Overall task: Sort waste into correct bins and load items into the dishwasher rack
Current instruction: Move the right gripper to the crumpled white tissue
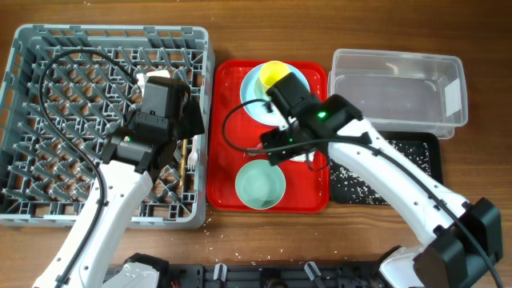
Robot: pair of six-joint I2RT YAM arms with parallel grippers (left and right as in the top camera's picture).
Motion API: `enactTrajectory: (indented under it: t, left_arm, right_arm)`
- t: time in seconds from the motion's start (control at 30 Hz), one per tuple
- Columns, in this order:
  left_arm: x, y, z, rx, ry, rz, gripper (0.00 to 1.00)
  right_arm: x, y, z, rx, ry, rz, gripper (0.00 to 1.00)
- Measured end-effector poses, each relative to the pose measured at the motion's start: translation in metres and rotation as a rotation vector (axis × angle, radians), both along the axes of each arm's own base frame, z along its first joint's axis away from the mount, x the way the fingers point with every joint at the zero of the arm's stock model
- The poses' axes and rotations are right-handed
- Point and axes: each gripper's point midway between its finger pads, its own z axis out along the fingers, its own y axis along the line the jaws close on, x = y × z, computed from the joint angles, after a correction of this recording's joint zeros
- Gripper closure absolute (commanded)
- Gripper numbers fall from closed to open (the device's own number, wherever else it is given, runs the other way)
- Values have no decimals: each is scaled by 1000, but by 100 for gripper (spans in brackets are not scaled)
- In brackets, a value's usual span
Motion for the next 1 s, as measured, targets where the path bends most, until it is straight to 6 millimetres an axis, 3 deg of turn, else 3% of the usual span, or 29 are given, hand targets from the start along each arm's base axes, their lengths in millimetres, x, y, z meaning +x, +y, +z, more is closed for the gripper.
enactTrajectory:
  t: [0.1,0.23,0.53,0.73,0.9,1.0]
  left_arm:
    - [0,0,0,0,-1,0,0]
    - [0,0,0,0,1,0,0]
    - [0,0,0,0,0,0,0]
    - [0,0,0,0,0,0,0]
    - [0,0,0,0,0,0,0]
    - [0,0,0,0,0,0,0]
  right_arm:
    - [20,-37,-22,-69,-38,-100,14]
    - [31,-54,-42,-72,-65,-157,22]
    - [45,-47,-75,1,-165,-184,22]
    - [40,-50,-96,21,-181,-206,18]
    - [48,-46,-98,60,-235,-212,17]
    - [42,-49,-107,55,-226,-214,19]
